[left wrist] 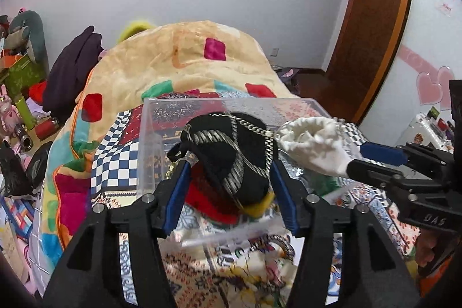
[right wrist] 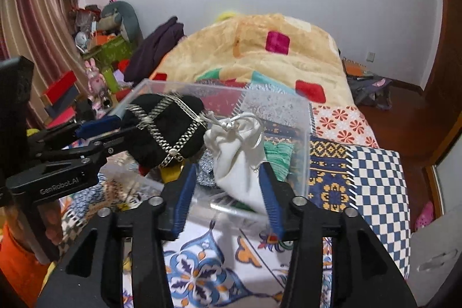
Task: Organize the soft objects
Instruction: 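Lower the black pouch and white pouch into the clear box and release, then grasp the floral scarf with the left tool while the right tool grasps the beaded cord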
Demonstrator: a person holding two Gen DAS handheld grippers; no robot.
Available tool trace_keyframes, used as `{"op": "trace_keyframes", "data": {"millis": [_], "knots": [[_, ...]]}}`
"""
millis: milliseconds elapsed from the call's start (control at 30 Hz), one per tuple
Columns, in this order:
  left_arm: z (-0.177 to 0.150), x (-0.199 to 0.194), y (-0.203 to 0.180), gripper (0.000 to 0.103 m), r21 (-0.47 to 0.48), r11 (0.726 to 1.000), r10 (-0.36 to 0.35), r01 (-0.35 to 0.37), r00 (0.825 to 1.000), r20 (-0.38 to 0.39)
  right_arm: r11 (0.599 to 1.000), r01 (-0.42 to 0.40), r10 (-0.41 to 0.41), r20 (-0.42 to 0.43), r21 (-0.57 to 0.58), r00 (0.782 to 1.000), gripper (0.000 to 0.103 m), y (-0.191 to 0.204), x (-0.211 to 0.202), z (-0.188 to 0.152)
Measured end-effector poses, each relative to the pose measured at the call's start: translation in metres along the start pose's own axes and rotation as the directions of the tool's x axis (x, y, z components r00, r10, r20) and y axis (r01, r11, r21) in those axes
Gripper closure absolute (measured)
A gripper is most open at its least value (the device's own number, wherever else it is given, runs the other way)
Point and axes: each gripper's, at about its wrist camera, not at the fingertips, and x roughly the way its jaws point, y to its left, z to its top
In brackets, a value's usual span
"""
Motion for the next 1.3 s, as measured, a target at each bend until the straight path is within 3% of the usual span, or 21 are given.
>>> {"op": "trace_keyframes", "data": {"millis": [133, 267, 567, 767, 833, 933, 1000, 1033, 1100, 1300], "knots": [[-0.007, -0.024, 0.001, 0.037, 0.000, 1.000, 0.010, -0.010, 0.999, 0.044, 0.999, -0.030, 0.031, 0.034, -0.011, 0.999, 0.052, 0.008, -0.018, -0.006], [-0.020, -0.040, 0.000, 0.028, 0.017, 1.000, 0.017, -0.018, 0.998, 0.054, 0.997, -0.073, 0.074, 0.014, -0.030, 0.997, 0.044, 0.021, -0.017, -0.017], [-0.059, -0.041, 0.007, 0.023, 0.010, 1.000, 0.013, -0.013, 1.000, -0.029, 0.987, -0.149, 0.141, -0.129, -0.056, 0.982, 0.044, 0.043, 0.021, -0.044], [-0.084, -0.024, 0.005, 0.023, 0.034, 0.999, 0.021, -0.017, 0.993, -0.114, 0.988, -0.146, 0.137, -0.154, -0.053, 0.979, 0.044, 0.046, 0.031, -0.048], [-0.092, -0.020, 0.004, 0.026, 0.035, 0.999, 0.018, -0.014, 0.992, -0.127, 0.989, -0.139, 0.130, -0.162, -0.046, 0.978, 0.044, 0.045, 0.035, -0.048], [-0.100, -0.014, 0.001, 0.043, 0.044, 0.999, 0.001, 0.005, 0.988, -0.154, 0.992, -0.120, 0.112, -0.173, -0.039, 0.979, 0.049, 0.043, 0.043, -0.046], [-0.103, -0.010, -0.002, 0.061, 0.054, 0.998, -0.012, 0.022, 0.985, -0.172, 0.993, -0.109, 0.100, -0.185, -0.041, 0.978, 0.056, 0.045, 0.051, -0.044], [-0.105, -0.010, -0.004, 0.062, 0.064, 0.998, -0.007, 0.018, 0.986, -0.168, 0.993, -0.106, 0.096, -0.190, -0.042, 0.977, 0.059, 0.046, 0.053, -0.044], [-0.107, -0.010, -0.007, 0.073, 0.078, 0.997, -0.009, 0.022, 0.986, -0.165, 0.994, -0.101, 0.089, -0.208, -0.046, 0.974, 0.065, 0.047, 0.061, -0.043], [-0.112, -0.012, -0.012, 0.088, 0.101, 0.994, -0.017, 0.033, 0.989, -0.149, 0.992, -0.100, 0.080, -0.235, -0.073, 0.969, 0.077, 0.055, 0.073, -0.046]]}}
